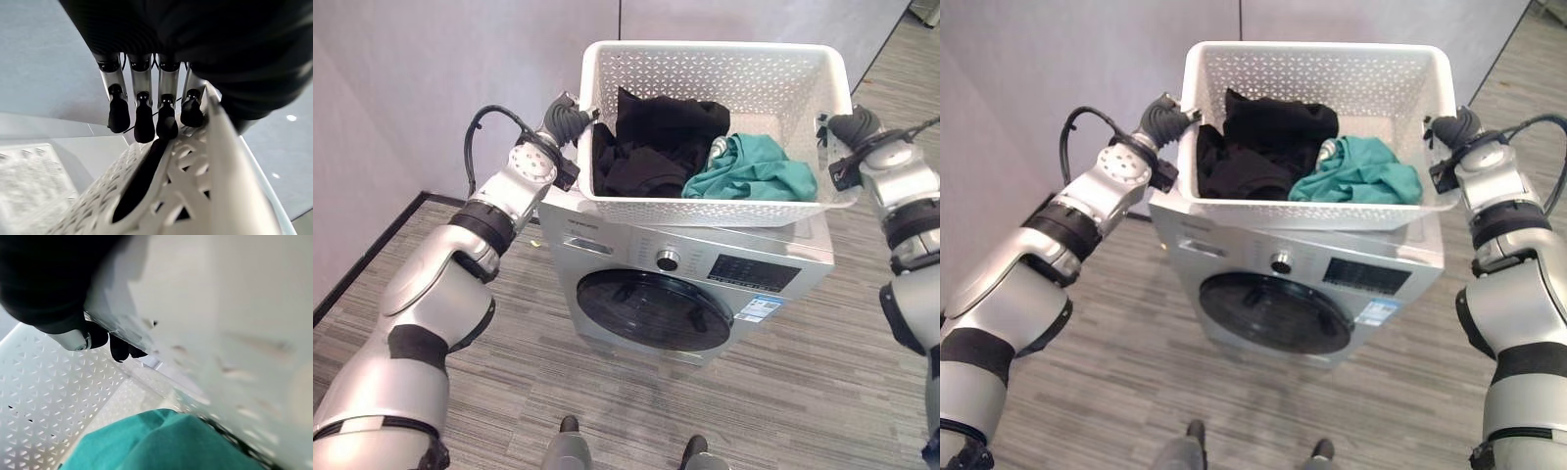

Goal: Grab the laundry basket,head to the washer,open it,put in the laundry and shut it.

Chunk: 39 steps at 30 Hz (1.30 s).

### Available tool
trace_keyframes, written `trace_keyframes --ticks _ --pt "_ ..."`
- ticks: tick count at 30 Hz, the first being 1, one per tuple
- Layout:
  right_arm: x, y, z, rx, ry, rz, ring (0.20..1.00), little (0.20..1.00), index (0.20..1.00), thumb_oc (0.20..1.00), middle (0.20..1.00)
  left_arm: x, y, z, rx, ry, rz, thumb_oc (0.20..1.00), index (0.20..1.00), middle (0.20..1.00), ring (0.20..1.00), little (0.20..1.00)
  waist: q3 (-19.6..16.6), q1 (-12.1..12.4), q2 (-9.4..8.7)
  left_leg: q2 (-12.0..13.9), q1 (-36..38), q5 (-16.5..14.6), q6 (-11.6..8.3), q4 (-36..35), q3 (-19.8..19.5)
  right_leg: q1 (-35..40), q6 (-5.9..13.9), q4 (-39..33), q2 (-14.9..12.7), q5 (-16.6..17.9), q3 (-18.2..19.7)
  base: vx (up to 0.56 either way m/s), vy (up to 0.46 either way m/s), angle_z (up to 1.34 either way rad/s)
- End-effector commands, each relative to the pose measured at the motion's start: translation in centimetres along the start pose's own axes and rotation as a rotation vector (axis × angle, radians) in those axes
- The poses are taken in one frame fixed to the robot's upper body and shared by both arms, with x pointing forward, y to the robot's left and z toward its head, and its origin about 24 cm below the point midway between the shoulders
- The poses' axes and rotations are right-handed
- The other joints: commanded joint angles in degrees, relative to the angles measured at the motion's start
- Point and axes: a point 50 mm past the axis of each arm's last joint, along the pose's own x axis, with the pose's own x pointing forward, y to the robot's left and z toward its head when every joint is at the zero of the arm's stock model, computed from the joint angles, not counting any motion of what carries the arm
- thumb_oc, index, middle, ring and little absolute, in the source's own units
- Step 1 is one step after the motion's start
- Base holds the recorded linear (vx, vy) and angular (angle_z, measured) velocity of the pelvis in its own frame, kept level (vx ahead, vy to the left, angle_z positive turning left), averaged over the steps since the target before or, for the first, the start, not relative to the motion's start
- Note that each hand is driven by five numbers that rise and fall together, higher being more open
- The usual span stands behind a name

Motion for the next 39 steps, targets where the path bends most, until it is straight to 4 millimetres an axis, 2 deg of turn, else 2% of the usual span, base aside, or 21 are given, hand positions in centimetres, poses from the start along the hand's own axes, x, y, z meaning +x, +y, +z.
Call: trace_keyframes --ticks 1,4,5,6,7,9,13,18,24,25,27,28,29,30,31,32,35,36,37,38,39 --pt "-1.2 -7.4 -2.4 -0.088 0.194 -0.285 0.2 0.2 0.2 0.2 0.2 0.1 8.5 1.5 0.007 0.064 0.321 0.2 0.2 0.2 0.2 0.2 -2.08 -0.25 -0.37 -0.55 5.34 -5.55 0.06 -1.54 1.88 0.72 3.85 -1.98 -1.95 -0.39 -1.55 0.04 -0.105 0.0" --pt "-0.9 -6.3 -1.4 -0.134 0.177 -0.25 0.2 0.2 0.2 0.2 0.2 0.0 9.6 1.9 0.031 0.081 0.352 0.2 0.2 0.2 0.2 0.2 -2.27 -0.2 -0.17 0.74 5.68 -4.37 -0.7 -2.72 1.9 0.69 2.96 -3.22 -0.27 -1.39 -1.18 0.03 -0.088 -0.04" --pt "-0.7 -5.8 -0.7 -0.165 0.164 -0.226 0.435 0.435 0.435 0.435 0.435 -0.1 10.4 2.2 0.037 0.08 0.363 0.429 0.429 0.429 0.429 0.429 -2.17 -0.08 -0.13 1.13 5.62 -3.9 -1.04 -2.87 1.79 0.68 2.53 -3.57 0.43 -1.94 -0.91 0.02 -0.069 -0.08" --pt "-0.7 -5.8 -0.7 -0.165 0.163 -0.226 0.523 0.523 0.523 0.523 0.523 -0.2 10.4 2.2 0.037 0.08 0.363 0.567 0.567 0.567 0.567 0.567 -2.16 -0.09 -0.11 1.14 5.62 -3.9 -1.04 -2.88 1.79 0.69 2.52 -3.58 0.44 -1.95 -0.91 0.01 -0.07 -0.13" --pt "-0.5 -5.0 0.0 -0.199 0.151 -0.194 1.0 1.0 1.0 1.0 1.0 -0.2 10.7 2.2 0.026 0.082 0.366 1.0 1.0 1.0 1.0 1.0 -2.01 0.13 -0.11 1.36 5.66 -3.99 -1.07 -2.6 1.78 0.8 2.21 -3.71 0.91 -2.36 -0.57 0.01 -0.031 -0.09" --pt "-0.4 -4.5 0.1 -0.208 0.148 -0.176 1.0 1.0 1.0 1.0 1.0 -0.3 11.0 2.2 0.049 0.091 0.368 1.0 1.0 1.0 1.0 1.0 -2.04 0.25 -0.01 1.46 5.85 -4.09 -1.03 -2.46 1.79 0.94 2.03 -3.78 1.07 -2.52 -0.4 0.0 -0.015 -0.04" --pt "0.0 -1.7 0.7 -0.197 0.118 -0.098 1.0 1.0 1.0 1.0 1.0 -0.5 11.1 1.1 0.067 0.155 0.364 1.0 1.0 1.0 1.0 1.0 -2.31 0.93 0.57 1.68 7.61 -4.4 -0.87 -2.82 2.31 2.24 1.82 -4.26 1.4 -2.84 0.55 0.01 0.007 -0.03" --pt "0.1 -0.9 0.8 -0.145 0.11 -0.086 1.0 1.0 1.0 1.0 1.0 -0.3 10.4 0.6 0.044 0.168 0.343 1.0 1.0 1.0 1.0 1.0 -2.57 1.75 0.8 1.54 8.73 -4.43 -0.8 -3.89 2.44 2.9 1.86 -4.47 1.34 -2.88 0.71 0.01 0.014 -0.03" --pt "-0.2 -3.6 -0.1 0.084 0.081 -0.192 1.0 1.0 1.0 1.0 1.0 -0.7 11.5 1.0 0.056 0.105 0.387 1.0 1.0 1.0 1.0 1.0 -2.73 2.63 0.84 1.1 9.01 -4.41 -0.82 -4.83 1.79 3.61 1.89 -4.92 1.17 -2.85 0.34 0.0 0.001 0.01" --pt "-0.6 -5.3 -0.7 0.169 0.062 -0.244 1.0 1.0 1.0 1.0 1.0 -1.4 12.6 0.4 0.047 0.089 0.425 1.0 1.0 1.0 1.0 1.0 -2.86 2.75 0.84 1.01 9.2 -4.51 -0.84 -5.14 1.67 4.02 1.9 -5.16 1.09 -2.92 0.11 0.0 0.0 0.0" --pt "-0.8 -5.9 -1.3 0.197 0.057 -0.261 1.0 1.0 1.0 1.0 1.0 -1.8 13.3 0.2 0.042 0.074 0.448 1.0 1.0 1.0 1.0 1.0 -2.87 2.78 0.85 0.94 9.25 -4.52 -0.85 -5.28 1.59 4.16 1.9 -5.26 1.07 -2.93 0.01 0.01 0.005 0.02" --pt "-1.3 -7.3 -2.4 0.248 0.038 -0.303 1.0 1.0 1.0 1.0 1.0 -2.8 14.7 -0.1 0.035 0.028 0.489 1.0 1.0 1.0 1.0 1.0 -2.92 2.74 0.74 0.75 9.21 -4.29 -0.8 -5.88 1.59 4.15 1.99 -5.42 0.86 -2.83 -0.29 0.0 0.0 0.0" --pt "-1.3 -7.3 -2.4 0.247 0.04 -0.302 1.0 1.0 1.0 1.0 1.0 -2.8 14.6 -0.2 0.036 0.03 0.489 1.0 1.0 1.0 1.0 1.0 -3.06 2.69 0.71 0.71 9.18 -4.25 -0.78 -5.93 1.55 4.13 2.0 -5.43 0.83 -2.83 -0.33 0.0 0.0 0.0" --pt "-1.6 -7.8 -3.2 0.267 0.032 -0.32 1.0 1.0 1.0 1.0 1.0 -3.5 15.0 -0.5 0.039 -0.001 0.5 1.0 1.0 1.0 1.0 1.0 -3.04 2.7 0.72 0.73 9.35 -4.25 -0.82 -6.14 1.59 4.29 2.03 -5.48 0.84 -2.86 -0.43 0.03 0.011 0.01" --pt "-2.6 -9.2 -5.3 0.314 0.015 -0.374 1.0 1.0 1.0 1.0 1.0 -5.4 16.0 -1.3 0.029 -0.071 0.54 1.0 1.0 1.0 1.0 1.0 -2.82 2.75 0.82 0.85 9.85 -4.5 -0.89 -6.61 1.77 4.6 2.11 -5.61 0.86 -3.0 -0.56 0.0 0.0 0.0" --pt "-2.6 -9.1 -5.4 0.313 0.017 -0.372 1.0 1.0 1.0 1.0 1.0 -5.4 15.9 -1.5 0.03 -0.068 0.539 1.0 1.0 1.0 1.0 1.0 -3.07 2.69 0.71 0.69 9.71 -4.31 -0.82 -6.71 1.73 4.49 2.11 -5.69 0.73 -2.87 -0.61 0.0 0.0 0.0" --pt "-4.4 -10.8 -8.1 0.343 -0.022 -0.446 1.0 1.0 1.0 1.0 1.0 -8.9 16.6 -3.4 -0.001 -0.137 0.58 1.0 1.0 1.0 1.0 1.0 -3.02 2.75 0.51 0.52 9.98 -4.51 -0.73 -7.27 1.86 4.58 2.22 -6.11 0.63 -2.81 -0.68 0.03 0.015 0.02" --pt "-5.3 -11.4 -9.4 0.325 -0.023 -0.483 1.0 1.0 1.0 1.0 1.0 -10.7 16.8 -4.8 0.006 -0.132 0.605 1.0 1.0 1.0 1.0 1.0 -3.0 2.72 0.67 0.64 10.38 -4.88 -0.77 -7.3 2.08 4.91 2.28 -6.25 0.73 -2.97 -0.6 0.07 0.026 -0.04" --pt "-7.4 -11.1 -11.3 0.295 -0.071 -0.518 1.0 1.0 1.0 1.0 1.0 -15.0 17.0 -8.2 0.046 -0.074 0.663 1.0 1.0 1.0 1.0 1.0 -2.99 2.33 0.91 0.55 10.8 -5.34 -0.61 -7.64 2.32 5.11 2.3 -6.72 0.78 -2.95 -0.25 0.05 0.024 -0.07" --pt "-7.5 -10.9 -11.6 0.293 -0.066 -0.516 1.0 1.0 1.0 1.0 1.0 -15.3 16.9 -8.3 0.049 -0.069 0.66 1.0 1.0 1.0 1.0 1.0 -3.34 2.27 0.72 0.38 10.65 -5.12 -0.52 -7.71 2.3 4.99 2.28 -6.81 0.63 -2.77 -0.29 0.06 0.029 -0.13" --pt "-8.7 -10.8 -12.6 0.287 -0.079 -0.533 1.0 1.0 1.0 1.0 1.0 -17.3 16.4 -9.8 0.072 -0.032 0.655 1.0 1.0 1.0 1.0 1.0 -3.54 2.17 0.71 0.29 10.76 -5.37 -0.41 -7.81 2.43 4.91 2.32 -7.04 0.62 -2.75 -0.15 0.05 0.024 -0.13"
